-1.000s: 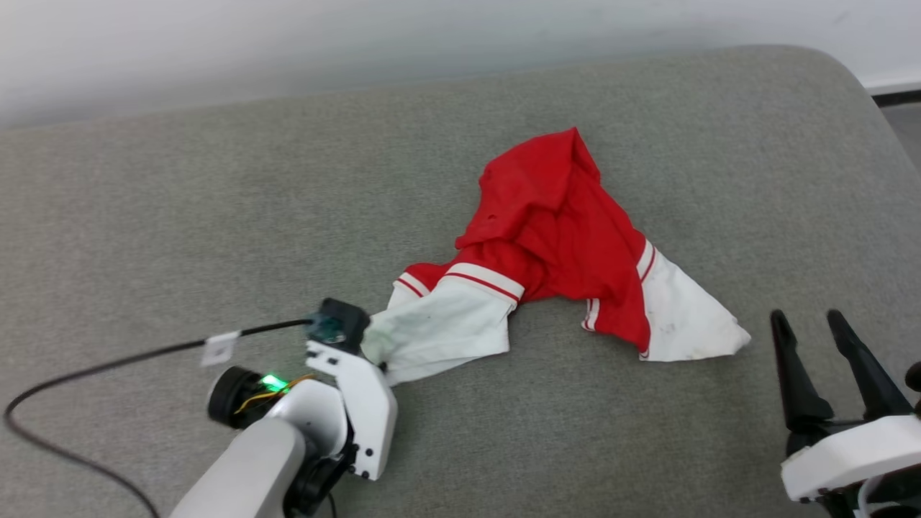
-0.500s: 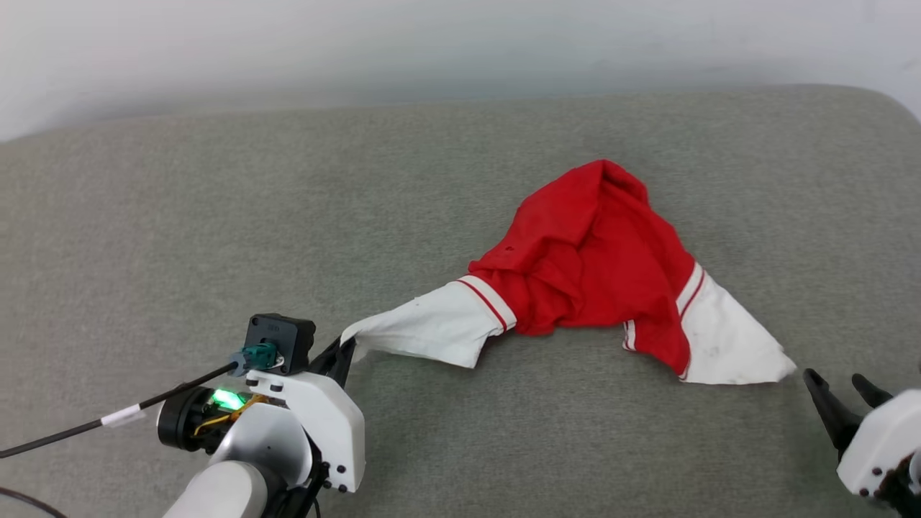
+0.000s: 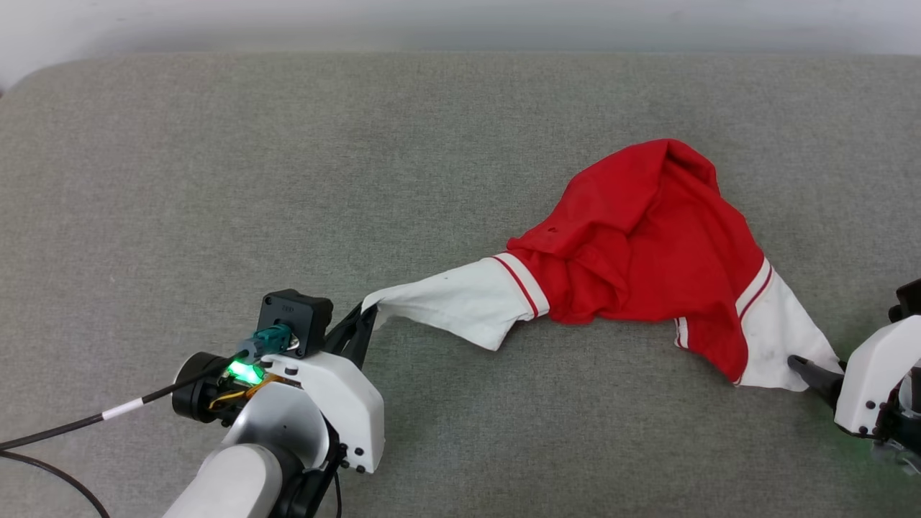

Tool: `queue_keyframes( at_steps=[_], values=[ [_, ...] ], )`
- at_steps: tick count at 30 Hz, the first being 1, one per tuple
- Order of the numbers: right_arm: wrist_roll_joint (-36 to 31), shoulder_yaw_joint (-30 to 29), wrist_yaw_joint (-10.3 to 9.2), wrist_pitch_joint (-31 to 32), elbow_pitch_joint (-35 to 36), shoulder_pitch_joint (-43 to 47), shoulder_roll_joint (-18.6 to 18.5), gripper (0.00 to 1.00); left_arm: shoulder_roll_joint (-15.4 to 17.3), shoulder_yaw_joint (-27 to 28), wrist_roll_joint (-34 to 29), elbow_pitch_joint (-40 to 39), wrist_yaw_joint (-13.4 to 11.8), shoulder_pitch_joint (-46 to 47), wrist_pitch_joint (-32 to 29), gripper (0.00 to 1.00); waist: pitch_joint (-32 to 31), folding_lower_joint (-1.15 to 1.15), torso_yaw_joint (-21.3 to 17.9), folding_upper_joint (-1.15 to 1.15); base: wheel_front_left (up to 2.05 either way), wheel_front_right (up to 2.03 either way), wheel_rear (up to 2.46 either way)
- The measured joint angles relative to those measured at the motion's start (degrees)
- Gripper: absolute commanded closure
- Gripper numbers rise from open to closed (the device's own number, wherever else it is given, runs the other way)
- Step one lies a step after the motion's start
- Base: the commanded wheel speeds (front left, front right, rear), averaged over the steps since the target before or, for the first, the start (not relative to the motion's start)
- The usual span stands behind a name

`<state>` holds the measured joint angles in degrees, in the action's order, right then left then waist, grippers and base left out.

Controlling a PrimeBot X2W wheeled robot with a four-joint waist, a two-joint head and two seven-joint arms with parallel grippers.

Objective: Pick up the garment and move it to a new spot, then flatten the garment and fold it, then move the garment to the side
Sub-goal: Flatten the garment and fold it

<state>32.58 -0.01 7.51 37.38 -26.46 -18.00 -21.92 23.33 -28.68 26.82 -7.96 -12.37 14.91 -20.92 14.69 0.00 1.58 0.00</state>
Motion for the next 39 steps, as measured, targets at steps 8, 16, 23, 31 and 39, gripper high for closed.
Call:
queue_keyframes(
  at_steps=[8,16,23,31,39],
  values=[
    [0.33,0.73,-0.01,-1.80,-0.52,-0.54,-0.62,1.00,0.01,1.03,0.59,0.75,-0.57,-0.91,2.14,1.00,-1.44,0.00,0.25,0.00,0.00,0.00,0.00],
    [-3.08,-2.02,-0.01,-4.90,15.52,2.84,-1.63,1.00,1.91,5.20,0.31,-4.27,-3.30,-1.94,5.13,1.00,-5.27,0.00,-0.64,0.00,0.00,0.00,0.00],
    [-7.66,-5.32,0.00,-5.05,30.03,1.48,-0.62,1.00,4.08,8.83,1.25,-7.56,-2.98,2.35,4.47,1.00,-7.23,0.00,-1.77,0.00,0.00,0.00,0.00],
    [-8.88,-4.86,0.00,-4.70,30.06,-13.80,0.33,1.00,2.93,10.44,4.08,-0.19,1.41,21.80,1.54,1.00,-5.69,0.00,-2.15,0.00,0.00,0.00,0.00],
    [-7.59,-2.81,0.00,-10.82,21.17,-35.67,0.33,1.00,-1.03,10.53,0.30,15.73,4.33,45.53,8.35,1.00,0.03,-0.01,-2.56,0.00,0.00,0.00,0.00]
  ],
)
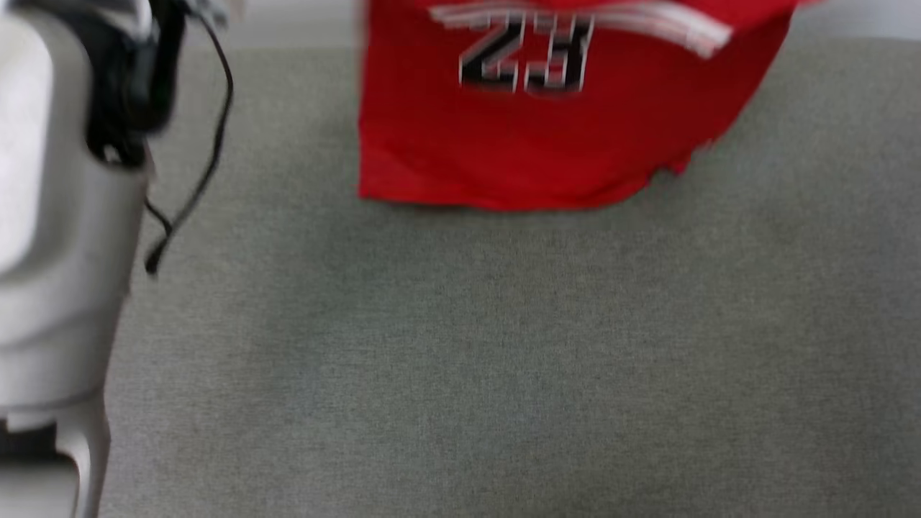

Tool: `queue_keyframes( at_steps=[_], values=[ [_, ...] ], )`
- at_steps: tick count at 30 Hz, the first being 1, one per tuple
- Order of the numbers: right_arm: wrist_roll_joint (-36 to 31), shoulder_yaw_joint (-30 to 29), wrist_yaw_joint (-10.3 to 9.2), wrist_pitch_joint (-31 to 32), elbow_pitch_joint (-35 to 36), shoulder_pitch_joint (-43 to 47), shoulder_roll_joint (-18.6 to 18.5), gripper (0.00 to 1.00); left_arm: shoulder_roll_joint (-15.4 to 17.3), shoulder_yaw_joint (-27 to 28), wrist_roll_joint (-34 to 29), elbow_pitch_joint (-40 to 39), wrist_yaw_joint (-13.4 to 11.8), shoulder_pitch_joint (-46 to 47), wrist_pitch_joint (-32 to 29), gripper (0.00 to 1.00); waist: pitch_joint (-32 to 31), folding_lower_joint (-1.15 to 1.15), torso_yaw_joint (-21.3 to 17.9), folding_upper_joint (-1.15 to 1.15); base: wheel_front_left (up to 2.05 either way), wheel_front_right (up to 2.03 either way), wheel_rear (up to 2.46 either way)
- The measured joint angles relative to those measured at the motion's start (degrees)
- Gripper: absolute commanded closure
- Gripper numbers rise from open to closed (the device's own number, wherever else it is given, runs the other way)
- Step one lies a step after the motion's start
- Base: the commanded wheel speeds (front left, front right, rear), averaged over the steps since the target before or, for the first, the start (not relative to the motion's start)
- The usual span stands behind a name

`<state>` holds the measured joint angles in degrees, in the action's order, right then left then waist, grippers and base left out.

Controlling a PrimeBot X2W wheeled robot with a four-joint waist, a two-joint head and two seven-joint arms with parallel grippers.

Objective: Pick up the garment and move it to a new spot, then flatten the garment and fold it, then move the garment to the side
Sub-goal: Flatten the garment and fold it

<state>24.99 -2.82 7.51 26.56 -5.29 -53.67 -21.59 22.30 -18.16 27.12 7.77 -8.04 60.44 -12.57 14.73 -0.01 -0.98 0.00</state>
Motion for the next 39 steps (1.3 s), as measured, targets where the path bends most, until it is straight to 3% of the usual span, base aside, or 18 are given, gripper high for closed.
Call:
queue_keyframes(
  at_steps=[5,11,19,30,39],
  values=[
    [0.15,2.12,0.00,-4.38,-6.51,-12.64,0.00,1.00,-0.79,0.70,-2.02,8.70,1.31,12.05,5.10,1.00,4.37,0.00,-0.52,0.00,0.00,0.00,0.00],
    [0.35,5.02,0.00,-10.38,-13.93,-26.43,0.92,1.00,0.44,1.82,-4.36,15.77,2.49,24.86,10.60,1.00,9.82,0.00,-1.70,0.00,0.00,0.00,0.00],
    [1.15,8.90,0.00,-15.90,-21.78,-38.95,0.79,1.00,0.66,2.43,-4.77,21.90,3.72,34.34,13.96,1.00,17.69,0.00,-2.92,0.00,0.00,0.00,0.00],
    [4.36,17.69,0.00,-22.35,-34.22,-42.34,2.56,1.00,-1.59,1.58,-3.59,33.05,5.59,33.91,19.34,1.00,25.36,0.00,-2.33,0.00,0.00,0.00,0.00],
    [9.58,24.43,0.00,-27.08,-44.22,-32.71,4.61,1.00,-4.91,1.51,-0.56,44.45,8.72,24.87,24.97,1.00,22.13,0.00,-1.75,0.00,0.00,0.00,0.00]
  ],
)
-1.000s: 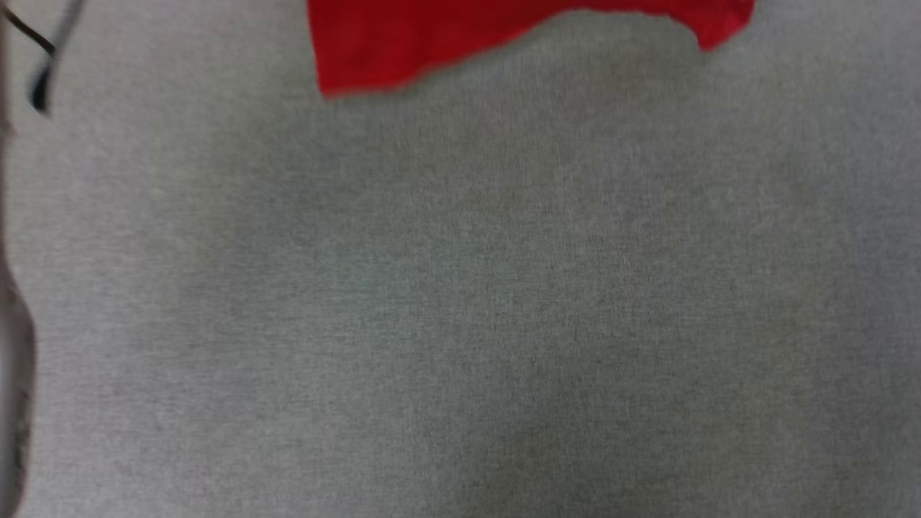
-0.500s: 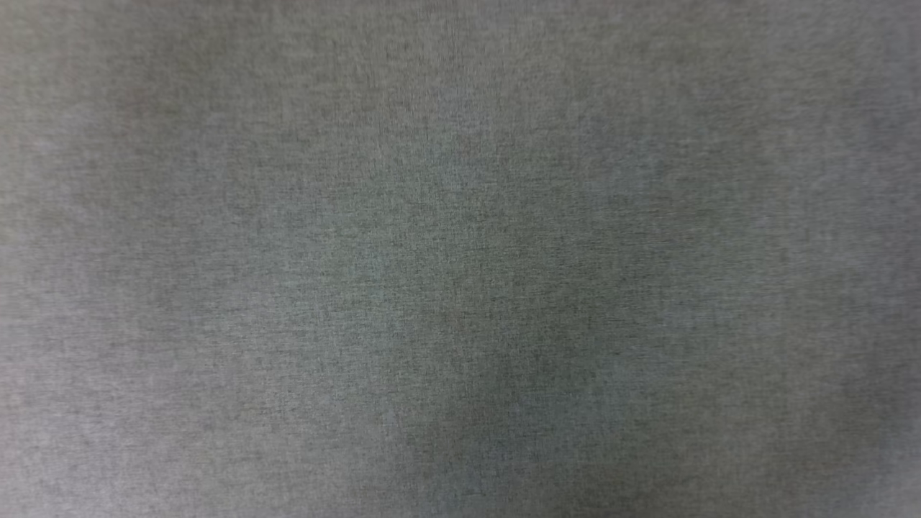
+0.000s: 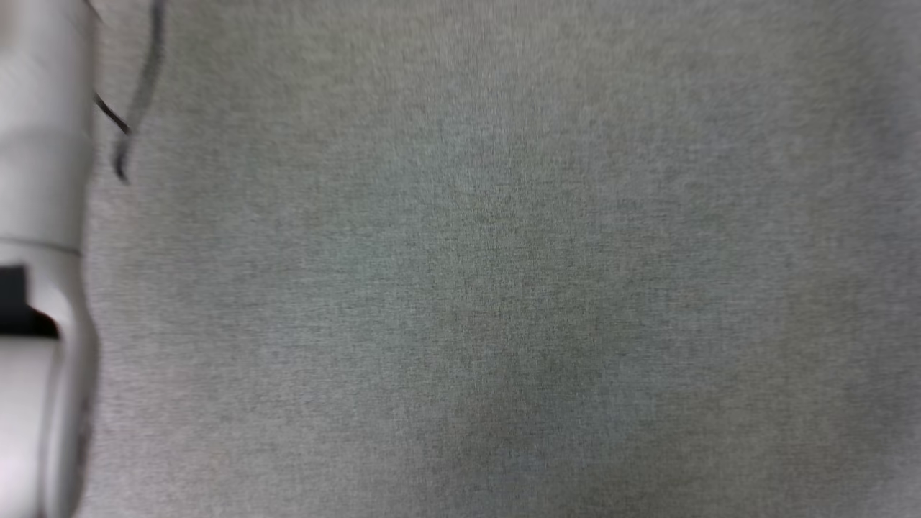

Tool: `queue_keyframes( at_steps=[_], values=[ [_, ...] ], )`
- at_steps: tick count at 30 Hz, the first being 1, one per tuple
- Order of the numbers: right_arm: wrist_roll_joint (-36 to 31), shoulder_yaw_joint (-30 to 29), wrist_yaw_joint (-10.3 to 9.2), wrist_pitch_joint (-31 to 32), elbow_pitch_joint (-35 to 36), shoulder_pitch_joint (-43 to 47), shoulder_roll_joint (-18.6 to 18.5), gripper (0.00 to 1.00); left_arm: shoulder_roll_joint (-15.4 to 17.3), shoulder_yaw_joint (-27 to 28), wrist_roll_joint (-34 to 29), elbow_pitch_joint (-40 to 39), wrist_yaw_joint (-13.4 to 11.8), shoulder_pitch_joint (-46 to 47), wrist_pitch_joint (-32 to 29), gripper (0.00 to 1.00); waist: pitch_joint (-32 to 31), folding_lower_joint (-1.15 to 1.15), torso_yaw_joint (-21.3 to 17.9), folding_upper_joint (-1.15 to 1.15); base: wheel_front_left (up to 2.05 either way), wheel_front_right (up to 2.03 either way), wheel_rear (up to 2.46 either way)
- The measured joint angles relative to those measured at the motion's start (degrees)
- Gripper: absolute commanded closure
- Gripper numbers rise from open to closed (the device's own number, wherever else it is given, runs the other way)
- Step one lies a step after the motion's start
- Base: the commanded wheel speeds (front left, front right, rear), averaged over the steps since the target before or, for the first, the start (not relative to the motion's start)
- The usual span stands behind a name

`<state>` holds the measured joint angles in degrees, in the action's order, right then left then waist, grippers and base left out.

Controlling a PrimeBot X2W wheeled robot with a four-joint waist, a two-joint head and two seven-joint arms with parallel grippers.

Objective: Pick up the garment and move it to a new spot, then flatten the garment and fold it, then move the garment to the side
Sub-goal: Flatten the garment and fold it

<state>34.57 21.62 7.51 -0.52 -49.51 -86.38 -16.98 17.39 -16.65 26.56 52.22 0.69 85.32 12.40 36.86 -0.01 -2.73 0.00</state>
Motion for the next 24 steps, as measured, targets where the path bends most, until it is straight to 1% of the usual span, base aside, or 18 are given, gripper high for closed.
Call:
queue_keyframes(
  at_steps=[5,10,12,17,21,24],
  values=[
    [4.64,3.16,0.00,-3.13,-1.38,10.40,-0.26,1.00,-1.42,1.33,2.38,3.38,1.87,-8.91,1.92,1.00,-4.43,0.01,0.33,0.00,0.00,0.00,0.00],
    [7.16,6.87,0.00,-5.53,-0.64,22.96,-1.59,1.00,-1.27,3.88,4.41,2.16,2.41,-21.76,2.48,1.00,-10.47,0.01,0.43,0.00,0.00,0.00,0.00],
    [7.89,8.08,0.00,-6.25,0.13,27.61,-2.38,1.00,-0.79,5.76,4.43,-1.41,1.75,-27.79,2.50,1.00,-13.05,0.01,0.38,0.00,0.00,0.00,0.00],
    [9.56,9.44,0.00,-7.95,3.78,37.42,-4.37,1.00,-0.53,9.89,3.26,-13.45,-0.65,-44.83,2.53,1.00,-19.12,0.01,0.16,0.00,0.00,0.00,0.00],
    [9.92,9.21,0.00,-8.61,7.11,45.80,-5.87,1.00,-1.76,10.70,3.55,-20.25,-1.88,-57.57,2.58,1.00,-23.36,0.02,0.12,0.00,0.00,0.00,0.00],
    [10.00,8.46,0.01,-8.22,9.83,51.81,-6.84,1.00,-1.35,11.37,3.87,-26.05,-3.89,-65.40,2.38,1.00,-26.23,0.02,0.20,0.00,0.00,0.00,0.00]
  ],
)
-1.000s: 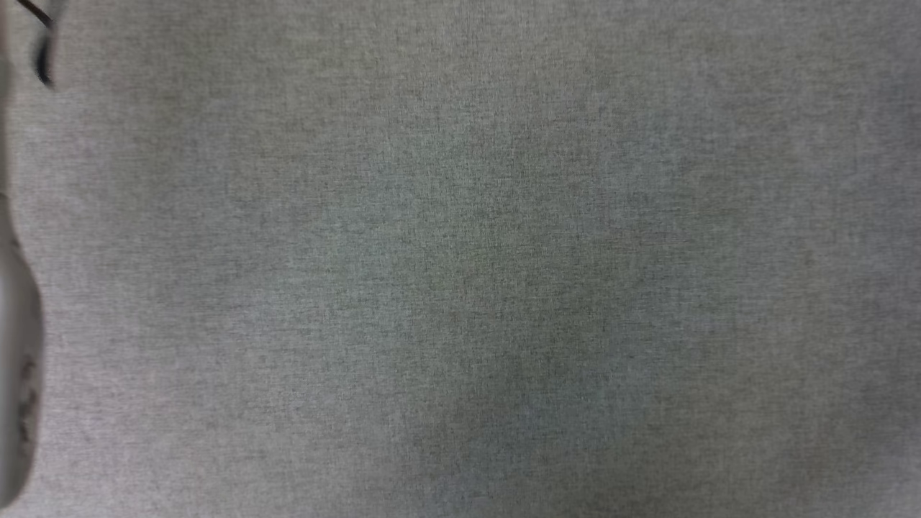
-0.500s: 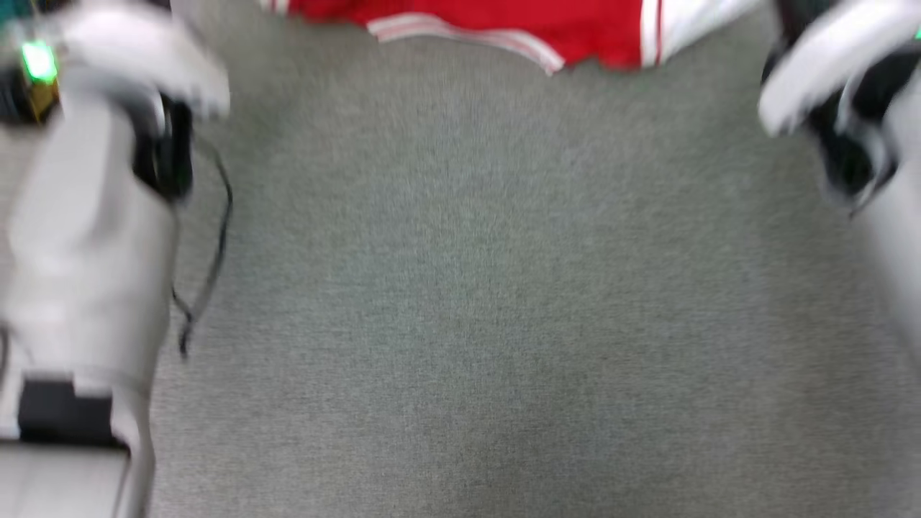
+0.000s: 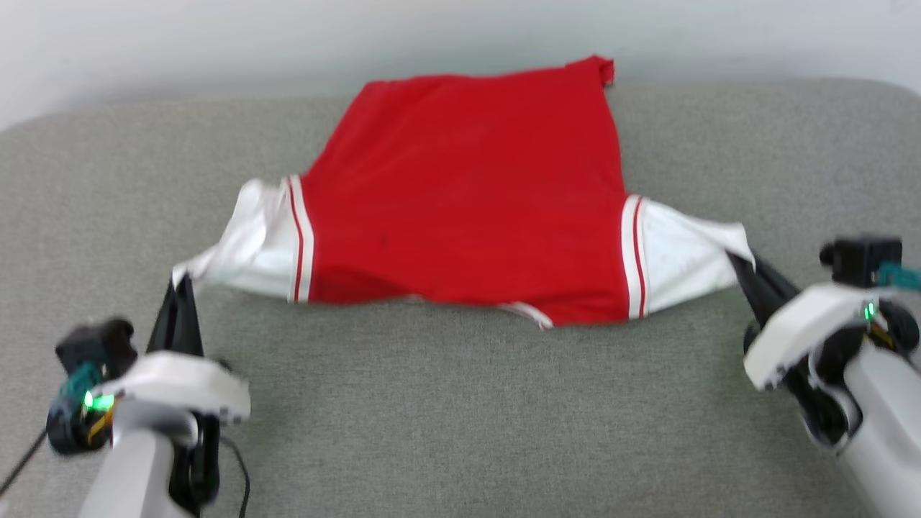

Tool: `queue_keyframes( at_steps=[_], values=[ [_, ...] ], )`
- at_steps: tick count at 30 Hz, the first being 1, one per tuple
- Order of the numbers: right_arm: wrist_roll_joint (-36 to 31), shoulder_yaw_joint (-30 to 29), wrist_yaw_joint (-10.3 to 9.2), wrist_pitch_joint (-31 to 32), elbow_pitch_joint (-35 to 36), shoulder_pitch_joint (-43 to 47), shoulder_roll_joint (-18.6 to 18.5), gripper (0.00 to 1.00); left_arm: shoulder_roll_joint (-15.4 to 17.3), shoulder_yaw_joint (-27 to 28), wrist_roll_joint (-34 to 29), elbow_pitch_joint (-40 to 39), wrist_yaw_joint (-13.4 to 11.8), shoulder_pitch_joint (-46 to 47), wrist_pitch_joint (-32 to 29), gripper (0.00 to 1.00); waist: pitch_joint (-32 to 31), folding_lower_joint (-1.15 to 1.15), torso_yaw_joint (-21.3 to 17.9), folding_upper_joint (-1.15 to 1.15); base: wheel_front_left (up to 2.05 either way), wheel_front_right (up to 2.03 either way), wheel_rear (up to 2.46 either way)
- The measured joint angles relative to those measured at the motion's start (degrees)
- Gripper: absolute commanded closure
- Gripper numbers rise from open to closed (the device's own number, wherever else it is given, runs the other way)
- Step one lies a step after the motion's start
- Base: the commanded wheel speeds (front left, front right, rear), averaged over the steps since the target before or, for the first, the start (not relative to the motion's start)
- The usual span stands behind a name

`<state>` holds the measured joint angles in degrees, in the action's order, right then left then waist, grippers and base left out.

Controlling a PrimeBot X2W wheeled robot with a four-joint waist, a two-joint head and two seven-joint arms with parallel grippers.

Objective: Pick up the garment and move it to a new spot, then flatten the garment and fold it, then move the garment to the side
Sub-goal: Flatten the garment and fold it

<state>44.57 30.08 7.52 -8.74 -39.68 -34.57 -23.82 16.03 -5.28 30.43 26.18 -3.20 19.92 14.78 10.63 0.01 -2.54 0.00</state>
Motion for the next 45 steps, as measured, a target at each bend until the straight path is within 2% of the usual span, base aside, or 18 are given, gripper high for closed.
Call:
queue_keyframes(
  at_steps=[7,8,9,15,19,20,21,22,23,28,32,37,45],
  values=[
    [-2.08,-5.90,0.00,2.41,8.13,14.99,-1.88,1.00,1.08,0.57,-0.62,-16.30,-6.34,-16.85,-5.02,1.00,-4.98,0.00,0.77,0.00,0.00,0.00,0.00],
    [-4.41,-10.36,0.00,4.88,12.83,22.07,-1.91,1.00,1.81,0.51,-1.11,-22.81,-8.68,-23.15,-7.95,1.00,-6.44,0.01,1.45,0.00,0.00,0.00,0.00],
    [-4.78,-12.09,0.00,6.37,14.69,24.53,-1.56,1.00,2.08,0.26,-1.38,-24.80,-9.45,-24.93,-9.25,1.00,-6.80,0.01,1.71,0.00,0.00,0.00,0.00],
    [-12.21,-23.05,0.00,16.01,26.13,39.22,2.96,1.00,3.03,-0.03,-1.94,-32.40,-12.80,-33.09,-14.21,1.00,-8.04,0.01,3.30,0.00,0.00,0.00,0.00],
    [-17.22,-28.78,0.00,23.04,33.53,46.17,7.15,1.00,3.15,-0.58,-2.05,-34.34,-13.71,-35.43,-15.89,1.00,-8.02,0.01,4.41,0.00,0.00,0.00,0.00],
    [-18.66,-29.61,0.00,24.69,34.68,47.10,8.21,0.90,3.05,-1.15,-2.09,-34.66,-13.78,-35.45,-16.08,1.00,-7.91,0.00,4.65,0.00,0.00,0.00,0.00],
    [-19.40,-30.34,-0.01,25.99,35.55,47.75,9.23,0.56,2.77,-1.99,-2.31,-34.87,-13.69,-35.41,-16.16,1.00,-7.74,0.00,4.87,0.00,0.00,0.00,0.00],
    [-19.70,-30.95,-0.01,26.88,36.13,48.09,10.28,0.00,2.29,-2.88,-2.66,-34.92,-13.58,-35.24,-16.14,1.00,-7.65,0.00,5.16,0.00,0.00,0.00,0.00],
    [-20.30,-31.34,-0.01,27.62,36.63,48.21,11.01,0.00,1.66,-3.65,-2.94,-35.04,-13.46,-34.84,-16.07,1.00,-7.60,0.00,5.51,0.00,0.00,0.00,0.00],
    [-21.37,-35.51,-0.02,25.87,38.49,43.76,12.83,0.00,0.59,-6.47,-5.09,-35.99,-12.74,-31.50,-13.90,1.00,-6.89,-0.01,7.30,0.00,0.00,0.00,0.00],
    [-19.92,-39.68,-0.02,23.59,35.02,34.45,12.47,0.00,-0.02,-8.39,-6.73,-37.75,-12.04,-28.54,-12.72,1.00,-5.51,-0.01,9.07,0.00,0.00,0.00,0.00],
    [-17.84,-42.06,-0.02,25.46,25.07,20.37,8.23,0.00,-1.47,-11.31,-8.44,-39.27,-10.90,-24.31,-11.03,1.00,-2.26,-0.01,11.85,0.00,0.00,0.00,0.00],
    [-18.00,-41.61,-0.02,39.19,10.47,-2.51,-0.90,0.00,-5.63,-15.52,-9.51,-39.52,-8.28,-17.77,-5.95,1.00,6.13,-0.02,17.24,0.00,0.00,0.00,0.00]
  ],
)
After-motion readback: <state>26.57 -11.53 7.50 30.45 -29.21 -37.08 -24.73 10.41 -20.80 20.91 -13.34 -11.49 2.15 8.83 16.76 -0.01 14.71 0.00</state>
